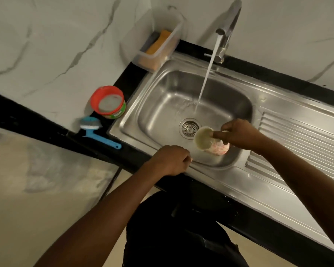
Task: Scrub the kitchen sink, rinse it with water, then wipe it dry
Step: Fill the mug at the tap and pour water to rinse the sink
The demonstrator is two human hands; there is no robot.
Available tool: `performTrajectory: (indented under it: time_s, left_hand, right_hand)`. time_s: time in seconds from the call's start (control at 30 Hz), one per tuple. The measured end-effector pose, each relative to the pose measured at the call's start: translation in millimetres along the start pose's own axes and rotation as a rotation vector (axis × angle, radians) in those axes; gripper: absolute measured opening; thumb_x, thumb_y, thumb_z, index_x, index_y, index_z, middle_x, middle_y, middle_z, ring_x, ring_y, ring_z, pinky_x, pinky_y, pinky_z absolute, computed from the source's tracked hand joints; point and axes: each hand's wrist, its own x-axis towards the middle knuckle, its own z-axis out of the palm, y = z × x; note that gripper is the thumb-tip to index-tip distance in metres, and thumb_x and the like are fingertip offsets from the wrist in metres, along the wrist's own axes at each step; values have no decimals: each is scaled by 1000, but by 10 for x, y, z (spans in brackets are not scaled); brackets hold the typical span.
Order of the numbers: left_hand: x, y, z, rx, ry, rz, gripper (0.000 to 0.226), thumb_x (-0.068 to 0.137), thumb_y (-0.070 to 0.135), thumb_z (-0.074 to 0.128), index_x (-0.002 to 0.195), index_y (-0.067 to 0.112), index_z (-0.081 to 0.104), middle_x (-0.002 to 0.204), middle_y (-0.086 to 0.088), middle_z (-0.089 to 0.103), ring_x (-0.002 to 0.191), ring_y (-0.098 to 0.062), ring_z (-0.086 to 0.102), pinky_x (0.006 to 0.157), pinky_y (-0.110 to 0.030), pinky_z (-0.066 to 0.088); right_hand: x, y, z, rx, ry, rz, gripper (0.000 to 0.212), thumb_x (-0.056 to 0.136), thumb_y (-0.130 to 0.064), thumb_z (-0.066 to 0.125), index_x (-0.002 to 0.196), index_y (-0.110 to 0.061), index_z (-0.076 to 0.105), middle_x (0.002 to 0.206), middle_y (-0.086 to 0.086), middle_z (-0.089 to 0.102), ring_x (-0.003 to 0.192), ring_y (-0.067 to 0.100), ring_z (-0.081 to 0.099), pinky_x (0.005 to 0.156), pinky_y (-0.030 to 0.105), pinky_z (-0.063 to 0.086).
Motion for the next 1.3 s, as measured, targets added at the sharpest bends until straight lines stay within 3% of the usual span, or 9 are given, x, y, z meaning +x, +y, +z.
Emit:
performTrajectory:
  time_s: [0.1,0.2,0.4,0.6,0.77,0.9,1.03,1.17,1.3]
  left_hand:
    - [-152,-295,23,16,163,-25,40,104,36,46,133,17,66,135,-6,66,123,-27,61,106,-43,48]
    - [-266,-667,-10,82,229,-154,53,106,35,42,155,14,46,164,-11,39,152,-31,34,126,-47,25]
    - [-243,-1252,-185,195,212,-235,80,95,47,13,159,7,38,171,-18,23,160,-36,14,129,-59,9]
    - [-103,-1413,-263,264,181,-56,67,98,46,20,135,12,65,147,-9,60,155,-27,32,128,-51,7]
    - [-5,-1628,-387,154,121,-25,54,92,50,25,106,27,71,123,1,70,143,-25,48,129,-53,13]
    - [48,-1575,-502,132,198,25,26,100,33,46,94,23,69,101,3,68,108,-17,64,131,-44,14]
    - [178,-1500,-586,107,148,-21,21,96,36,47,88,33,65,99,8,69,111,-22,64,125,-50,28]
    - [267,-1341,-709,80,218,-17,21,99,26,54,95,21,74,90,0,72,88,-22,68,99,-36,49]
    - [371,-1296,-736,43,224,-23,29,104,33,48,107,20,73,103,2,70,95,-21,66,78,-36,52]
  right_hand:
    - [42,-172,187,259,15,47,41,97,-43,69,70,-14,73,56,-5,68,54,8,64,60,26,51]
    - [204,-514,412,162,80,-14,29,98,-42,65,84,-20,76,77,-2,74,75,19,72,69,29,50]
    - [438,-1301,757,-144,159,-191,35,98,-49,58,114,-23,74,96,3,71,77,22,59,61,29,42]
    - [554,-1076,771,25,5,-154,23,95,-45,65,78,-30,66,75,-7,63,74,16,63,64,31,44]
    - [558,-571,612,259,23,86,26,96,-39,69,103,-16,79,95,4,76,86,21,72,75,36,57]
    - [690,-532,629,34,156,226,32,95,-42,63,103,-15,76,90,6,72,78,24,67,59,28,45]
    - [833,-876,713,-43,278,188,34,97,-46,53,106,-20,74,101,10,74,80,29,63,67,31,42]
    - [788,-1145,714,-310,100,-47,39,97,-51,50,121,-28,71,118,5,71,107,31,68,86,37,52]
    - [581,-919,657,-386,-36,18,38,93,-49,55,118,-26,71,119,2,71,108,27,67,86,36,50]
